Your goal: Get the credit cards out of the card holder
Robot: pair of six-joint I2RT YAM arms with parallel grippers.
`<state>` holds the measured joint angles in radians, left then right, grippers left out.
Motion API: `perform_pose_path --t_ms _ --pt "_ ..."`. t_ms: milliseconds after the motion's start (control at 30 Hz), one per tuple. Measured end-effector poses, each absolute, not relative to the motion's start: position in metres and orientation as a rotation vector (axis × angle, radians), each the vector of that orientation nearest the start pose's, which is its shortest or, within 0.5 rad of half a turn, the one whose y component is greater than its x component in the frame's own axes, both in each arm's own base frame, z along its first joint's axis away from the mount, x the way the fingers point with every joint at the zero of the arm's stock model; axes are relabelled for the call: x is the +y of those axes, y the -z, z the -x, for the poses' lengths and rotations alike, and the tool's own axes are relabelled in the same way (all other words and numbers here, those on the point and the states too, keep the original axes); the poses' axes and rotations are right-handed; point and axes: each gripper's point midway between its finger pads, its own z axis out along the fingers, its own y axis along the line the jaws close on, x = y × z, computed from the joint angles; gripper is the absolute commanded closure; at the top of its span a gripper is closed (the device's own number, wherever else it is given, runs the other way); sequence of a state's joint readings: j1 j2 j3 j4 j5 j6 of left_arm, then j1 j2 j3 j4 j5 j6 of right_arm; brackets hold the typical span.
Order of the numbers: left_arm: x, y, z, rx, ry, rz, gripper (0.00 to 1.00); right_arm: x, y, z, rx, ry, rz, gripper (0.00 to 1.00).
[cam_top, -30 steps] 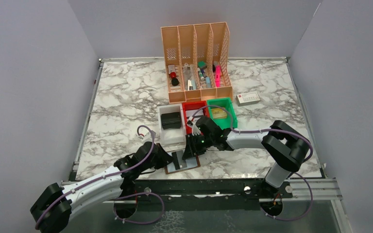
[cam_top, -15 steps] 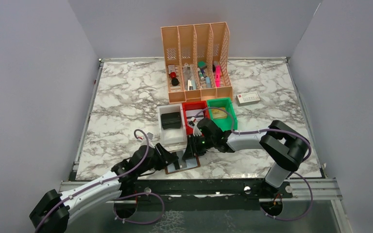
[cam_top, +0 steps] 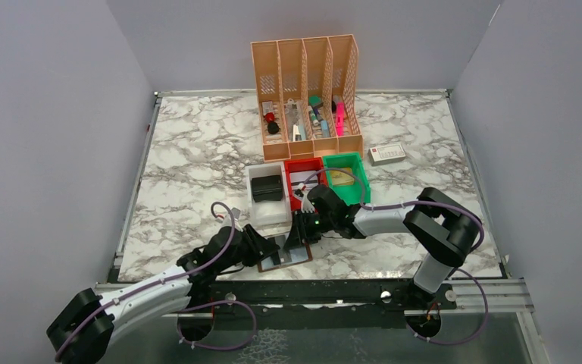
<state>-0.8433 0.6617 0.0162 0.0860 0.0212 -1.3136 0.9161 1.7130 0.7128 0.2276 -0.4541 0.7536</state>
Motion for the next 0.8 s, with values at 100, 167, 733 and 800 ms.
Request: perform_pose_path --t_ms 100,167,733,800 --pt "-0.215 -0.031 -0.131 2.377 1.179 0.537 0.76 0.361 -0.026 -0.147 2.625 -1.244 0.469 0.74" --pt "-0.215 -0.028 -0.13 2.389 1.168 0.527 0.85 0.361 -0.026 -0.148 2.625 -1.244 0.467 0.74" --pt "-0.207 -0.055 -0.141 2.397 1.011 0.407 1.0 0.359 -0.026 -0.154 2.627 -1.175 0.436 0.73" --pt "-0.201 -0.062 -0.144 2.387 0.957 0.398 1.0 0.358 -0.027 -0.157 2.627 -1.154 0.428 0.73"
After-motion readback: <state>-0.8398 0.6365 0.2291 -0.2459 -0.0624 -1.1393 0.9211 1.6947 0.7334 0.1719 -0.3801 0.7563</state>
